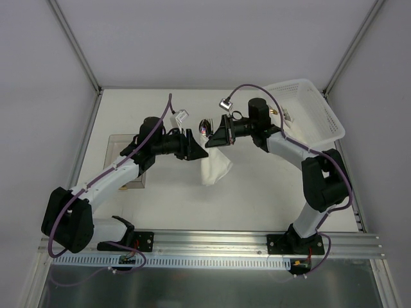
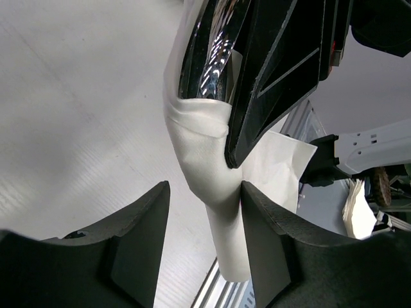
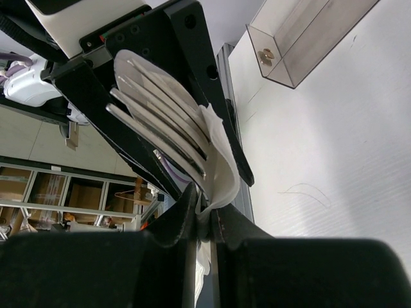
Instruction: Place the utensils on the paper napkin and roll it up
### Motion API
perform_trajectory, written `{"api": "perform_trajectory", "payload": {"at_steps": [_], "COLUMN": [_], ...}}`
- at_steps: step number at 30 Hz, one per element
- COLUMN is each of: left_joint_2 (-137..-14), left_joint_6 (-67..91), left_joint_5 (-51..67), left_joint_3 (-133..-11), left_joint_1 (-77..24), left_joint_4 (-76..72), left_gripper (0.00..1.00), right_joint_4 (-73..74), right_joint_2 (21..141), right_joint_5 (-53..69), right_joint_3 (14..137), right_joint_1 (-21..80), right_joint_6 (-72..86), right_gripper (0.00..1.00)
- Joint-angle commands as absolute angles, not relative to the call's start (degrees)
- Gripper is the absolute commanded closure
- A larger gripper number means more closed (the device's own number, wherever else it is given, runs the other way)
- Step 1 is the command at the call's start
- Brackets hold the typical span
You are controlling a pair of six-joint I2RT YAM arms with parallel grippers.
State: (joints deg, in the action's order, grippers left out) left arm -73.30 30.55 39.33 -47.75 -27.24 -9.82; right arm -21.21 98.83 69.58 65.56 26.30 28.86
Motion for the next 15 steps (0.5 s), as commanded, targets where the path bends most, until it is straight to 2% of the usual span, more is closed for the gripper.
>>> {"api": "perform_trajectory", "payload": {"at_steps": [1, 15], "left_joint_2": [-71.89, -75.58], "left_joint_6": [29.09, 40.16], "left_joint_5": [40.86, 44.82], "left_joint_3": [-50.01, -45.44], "left_joint_1": [-26.46, -26.54], "left_joint_4": [-10.36, -27.24], "left_gripper": [0.51, 0.55], "right_joint_4": [-24.52, -26.63], "right_joint_2": [95.10, 95.45], "right_joint_5": [72.42, 72.25], "right_joint_3": [66.88, 67.76], "right_joint_1": [27.16, 28.30], "right_joint_6": [29.88, 31.81], "right_gripper": [1.00, 1.00]}}
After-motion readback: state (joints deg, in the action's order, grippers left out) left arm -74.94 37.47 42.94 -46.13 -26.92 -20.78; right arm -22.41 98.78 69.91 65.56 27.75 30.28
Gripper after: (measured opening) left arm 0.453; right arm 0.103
